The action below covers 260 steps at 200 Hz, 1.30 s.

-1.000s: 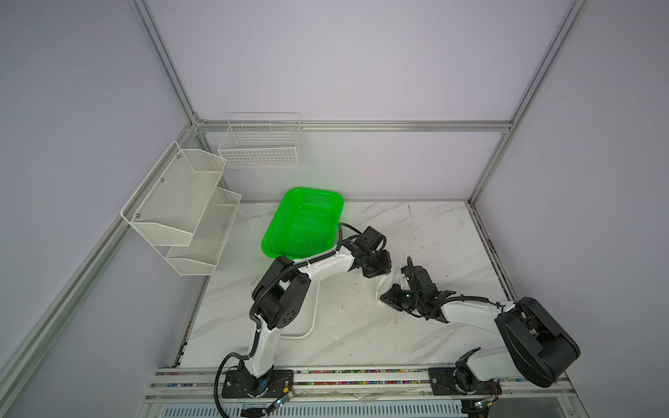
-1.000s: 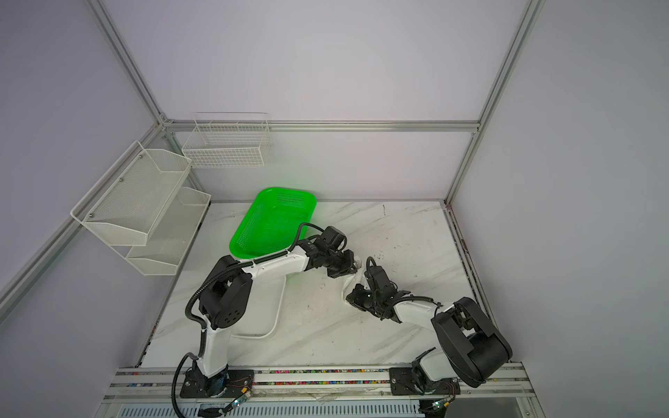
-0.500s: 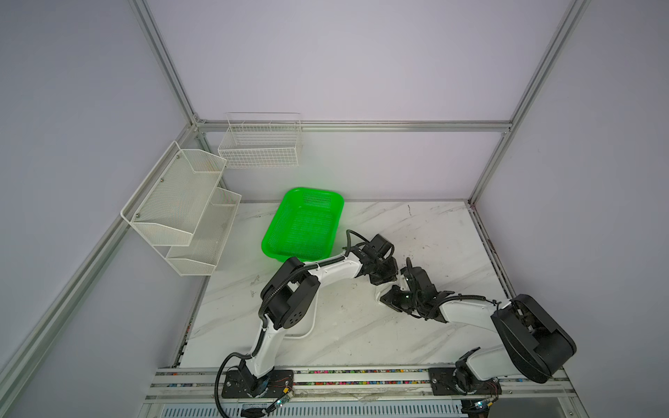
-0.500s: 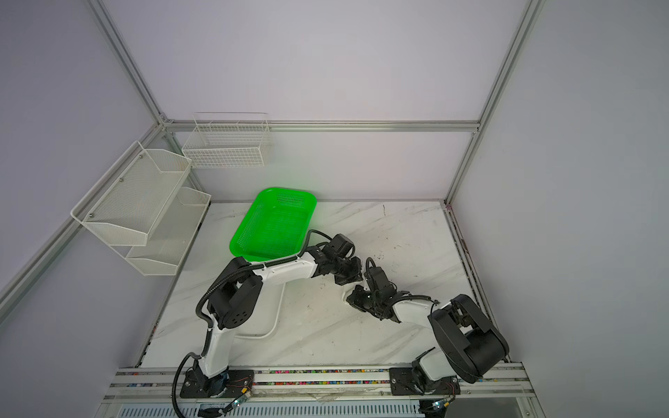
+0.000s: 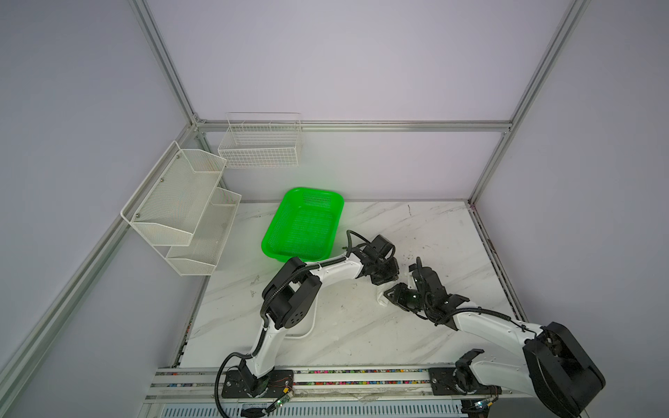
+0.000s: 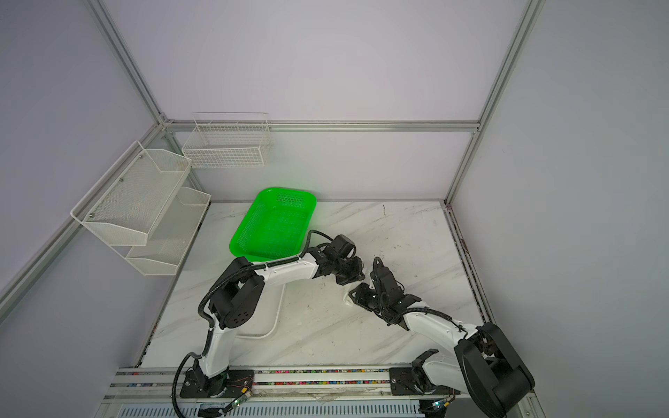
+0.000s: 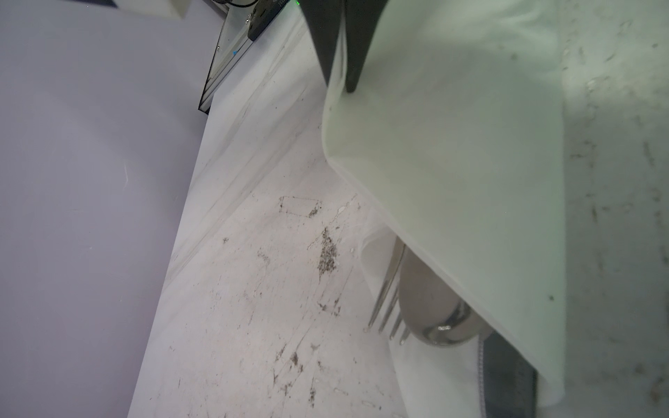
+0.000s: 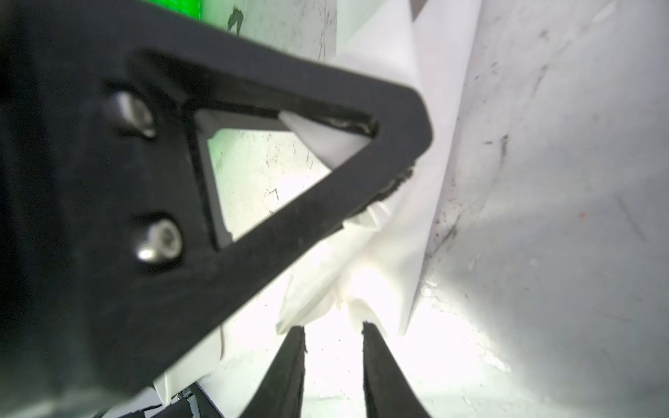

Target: Place the utensils on the paper napkin and roll it up

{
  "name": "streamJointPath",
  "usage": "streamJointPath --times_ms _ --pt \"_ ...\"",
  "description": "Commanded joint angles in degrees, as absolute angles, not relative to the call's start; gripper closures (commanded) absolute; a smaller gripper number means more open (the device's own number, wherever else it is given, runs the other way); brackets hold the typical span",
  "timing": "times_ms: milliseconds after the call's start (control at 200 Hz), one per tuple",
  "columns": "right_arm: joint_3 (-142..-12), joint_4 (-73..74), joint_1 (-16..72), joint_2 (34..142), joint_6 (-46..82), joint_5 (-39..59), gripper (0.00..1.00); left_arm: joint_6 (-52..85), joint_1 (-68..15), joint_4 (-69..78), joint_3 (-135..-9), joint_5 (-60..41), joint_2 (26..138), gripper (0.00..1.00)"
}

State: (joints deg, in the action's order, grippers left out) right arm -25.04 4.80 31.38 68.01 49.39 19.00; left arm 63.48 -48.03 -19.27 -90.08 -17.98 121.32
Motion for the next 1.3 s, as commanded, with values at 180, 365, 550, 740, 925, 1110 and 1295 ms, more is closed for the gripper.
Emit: streamJointPath --times_ms 180,365,550,740,925,1110,1295 --pt "-21.39 11.16 31.12 65.29 52.96 21.99 0.40 63.46 -47.91 -17.14 -93.24 -18.99 122.01 1.00" --pt "-21.81 14.69 31.12 67.44 54.29 21.41 0.30 63.63 -47.90 -17.18 -93.50 -20.39 122.43 1.00" --pt "-21.80 17.36 31.12 69.11 57.07 18.87 0.28 63.90 -48.00 -17.12 -93.52 -21.22 122.43 1.00" --pt "-22.47 15.41 31.11 70.86 58.92 14.42 0.27 64.16 -47.98 -16.94 -93.69 -21.39 122.18 1.00" --pt "-22.33 15.39 31.11 72.95 59.19 13.28 0.30 64.50 -47.95 -16.60 -93.65 -21.95 122.26 1.00" --pt "-21.38 11.96 31.11 71.23 59.07 12.15 0.42 64.43 -48.03 -16.41 -93.53 -21.90 121.95 1.00" --pt "-18.96 9.35 31.11 67.99 59.67 11.60 0.56 64.42 -47.99 -16.31 -93.52 -21.96 121.73 1.00"
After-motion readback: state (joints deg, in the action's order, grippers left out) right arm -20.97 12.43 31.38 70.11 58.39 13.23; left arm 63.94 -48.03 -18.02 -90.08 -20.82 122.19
